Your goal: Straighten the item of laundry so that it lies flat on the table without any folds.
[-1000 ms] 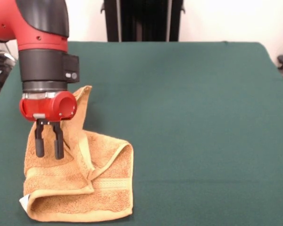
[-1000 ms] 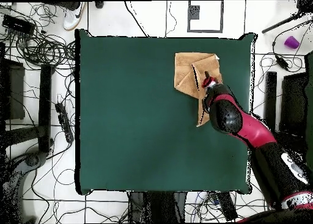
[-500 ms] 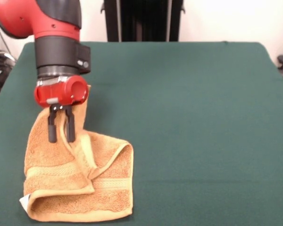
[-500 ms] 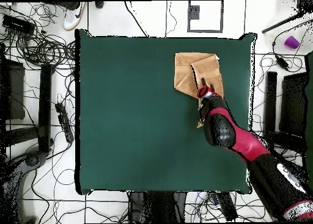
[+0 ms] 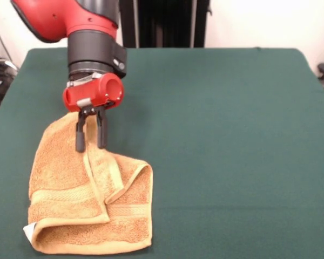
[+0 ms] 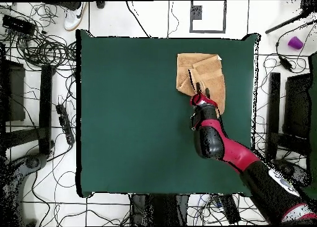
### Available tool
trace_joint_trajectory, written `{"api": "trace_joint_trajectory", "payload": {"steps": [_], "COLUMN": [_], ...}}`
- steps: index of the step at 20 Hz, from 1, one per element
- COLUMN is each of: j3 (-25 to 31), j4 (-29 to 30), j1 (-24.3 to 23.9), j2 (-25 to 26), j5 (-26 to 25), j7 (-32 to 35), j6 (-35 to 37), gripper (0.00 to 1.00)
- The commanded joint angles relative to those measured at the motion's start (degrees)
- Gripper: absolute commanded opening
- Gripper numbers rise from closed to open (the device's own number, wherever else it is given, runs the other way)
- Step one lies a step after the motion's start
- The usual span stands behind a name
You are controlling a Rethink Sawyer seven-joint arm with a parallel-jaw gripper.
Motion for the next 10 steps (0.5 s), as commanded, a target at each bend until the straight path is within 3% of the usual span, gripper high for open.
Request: {"api": "trace_joint_trajectory", "payload": {"steps": [1,5,10], "j3": [-1.1,0.6,-0.5], "j4": [3.6,4.1,-0.4], "j1": [3.2,1.7,1.5], "j2": [3.1,2.2,3.8], "j5": [3.0,2.1,0.4], "j7": [14.2,14.1,10.9], "j6": [-2.9,-0.8,3.5], "gripper": [1.00,1.00,1.00]}}
